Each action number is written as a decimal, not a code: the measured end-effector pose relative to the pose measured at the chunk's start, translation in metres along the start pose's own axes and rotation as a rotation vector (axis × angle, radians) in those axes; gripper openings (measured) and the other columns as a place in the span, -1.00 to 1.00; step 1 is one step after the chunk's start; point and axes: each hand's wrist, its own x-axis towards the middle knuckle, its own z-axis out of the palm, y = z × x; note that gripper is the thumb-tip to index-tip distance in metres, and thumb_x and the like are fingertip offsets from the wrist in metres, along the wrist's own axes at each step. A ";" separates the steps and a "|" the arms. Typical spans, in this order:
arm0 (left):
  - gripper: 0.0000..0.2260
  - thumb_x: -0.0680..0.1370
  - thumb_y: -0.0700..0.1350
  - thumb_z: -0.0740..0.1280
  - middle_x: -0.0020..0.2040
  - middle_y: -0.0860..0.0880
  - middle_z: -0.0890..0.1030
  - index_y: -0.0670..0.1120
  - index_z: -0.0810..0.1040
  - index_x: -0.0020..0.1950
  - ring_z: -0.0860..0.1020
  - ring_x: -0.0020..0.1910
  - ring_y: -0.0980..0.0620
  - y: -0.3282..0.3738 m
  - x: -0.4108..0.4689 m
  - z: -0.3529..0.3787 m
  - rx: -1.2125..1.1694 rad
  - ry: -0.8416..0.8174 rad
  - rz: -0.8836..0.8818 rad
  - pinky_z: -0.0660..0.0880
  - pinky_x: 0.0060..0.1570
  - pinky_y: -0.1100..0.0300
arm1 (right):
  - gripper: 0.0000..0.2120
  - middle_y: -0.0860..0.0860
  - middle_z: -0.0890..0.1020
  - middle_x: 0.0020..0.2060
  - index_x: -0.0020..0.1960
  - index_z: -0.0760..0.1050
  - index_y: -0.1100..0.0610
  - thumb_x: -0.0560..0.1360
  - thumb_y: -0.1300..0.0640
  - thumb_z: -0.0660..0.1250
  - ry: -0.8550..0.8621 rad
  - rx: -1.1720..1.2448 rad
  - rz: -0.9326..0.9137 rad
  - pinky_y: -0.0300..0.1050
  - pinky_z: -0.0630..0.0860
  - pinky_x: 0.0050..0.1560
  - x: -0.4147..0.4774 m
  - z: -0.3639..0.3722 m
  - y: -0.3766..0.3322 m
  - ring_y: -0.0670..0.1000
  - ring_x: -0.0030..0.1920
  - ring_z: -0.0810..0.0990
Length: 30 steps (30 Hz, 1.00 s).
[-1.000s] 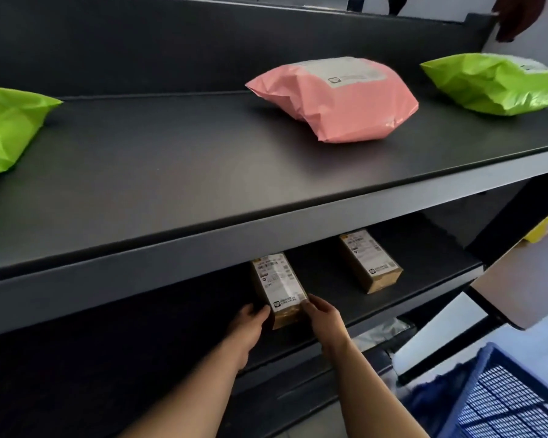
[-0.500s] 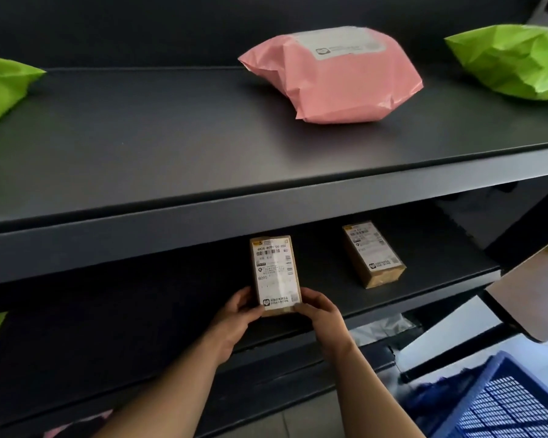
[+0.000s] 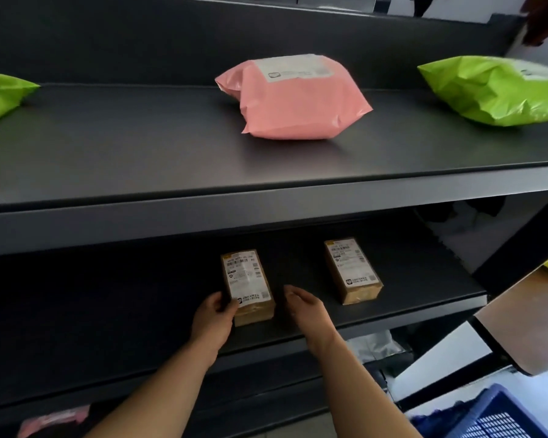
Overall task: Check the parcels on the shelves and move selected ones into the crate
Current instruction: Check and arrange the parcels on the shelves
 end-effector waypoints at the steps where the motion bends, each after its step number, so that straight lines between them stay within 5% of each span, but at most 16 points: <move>1: -0.59 0.57 -0.10 0.32 0.31 -0.07 0.50 -0.07 0.38 0.41 0.51 0.20 -0.04 0.006 -0.003 0.005 -0.006 0.043 0.056 0.44 0.08 0.17 | -0.80 -0.02 0.63 0.11 0.16 0.57 -0.01 0.57 0.13 0.27 0.038 0.025 -0.033 -0.04 0.47 0.28 0.002 -0.009 -0.006 -0.04 0.14 0.58; 5: -0.78 0.57 -0.17 0.31 0.20 -0.02 0.53 -0.04 0.51 0.22 0.53 0.09 0.04 0.029 -0.009 0.043 -0.032 0.113 0.223 0.45 -0.14 0.31 | -0.84 0.03 0.67 0.00 0.05 0.62 0.09 0.57 0.20 0.28 0.329 0.108 -0.176 -0.07 0.57 0.13 0.013 -0.063 -0.032 -0.01 0.03 0.63; 10: -0.79 0.58 -0.14 0.31 0.10 -0.04 0.58 -0.02 0.50 0.21 0.56 0.07 0.02 0.043 -0.012 0.110 -0.084 -0.177 0.077 0.53 0.17 0.07 | -0.82 0.03 0.66 -0.04 0.13 0.58 0.09 0.55 0.18 0.31 0.577 0.059 -0.209 -0.15 0.56 -0.16 0.032 -0.130 -0.041 0.01 -0.08 0.64; 13: -0.64 0.59 -0.09 0.30 0.16 -0.07 0.57 -0.08 0.41 0.38 0.54 0.15 -0.01 0.040 -0.006 0.141 -0.073 -0.341 -0.095 0.49 0.24 0.06 | -0.75 0.03 0.65 -0.04 0.21 0.55 0.11 0.54 0.14 0.33 0.506 0.068 -0.103 -0.10 0.58 -0.11 0.045 -0.154 -0.032 0.01 -0.10 0.65; 19: -0.57 0.61 0.05 0.23 0.38 -0.05 0.45 -0.04 0.34 0.46 0.43 0.34 -0.03 0.039 0.008 0.184 0.064 -0.385 -0.091 0.35 0.30 0.11 | -0.77 0.05 0.67 -0.01 0.20 0.54 0.05 0.55 0.06 0.32 0.270 0.101 -0.005 -0.17 0.57 -0.09 0.057 -0.166 -0.013 0.01 -0.02 0.66; 24: -0.68 0.61 0.06 0.22 0.13 0.02 0.53 -0.02 0.47 0.32 0.49 0.18 0.01 0.048 0.013 0.202 0.013 -0.392 -0.060 0.31 0.07 0.20 | -0.84 0.02 0.69 -0.06 0.11 0.58 0.01 0.57 0.07 0.28 0.202 0.099 -0.074 -0.25 0.57 -0.13 0.053 -0.166 -0.007 -0.01 -0.03 0.67; 27: -0.76 0.59 0.00 0.28 0.13 0.03 0.56 0.05 0.49 0.25 0.49 0.00 0.14 0.044 0.014 0.203 -0.058 -0.429 -0.044 0.31 0.06 0.22 | -0.85 -0.01 0.70 -0.08 0.09 0.60 0.00 0.57 0.09 0.30 0.192 0.115 -0.109 -0.26 0.58 -0.13 0.048 -0.167 -0.004 -0.02 -0.04 0.68; 30: -0.74 0.54 -0.05 0.36 0.11 0.09 0.58 0.12 0.46 0.21 0.50 0.02 0.19 0.036 0.015 0.197 -0.087 -0.463 -0.031 0.30 0.12 0.22 | -0.85 -0.03 0.71 -0.09 0.05 0.61 -0.01 0.55 0.14 0.31 0.169 0.138 -0.120 -0.29 0.56 -0.16 0.043 -0.170 -0.003 -0.06 -0.07 0.68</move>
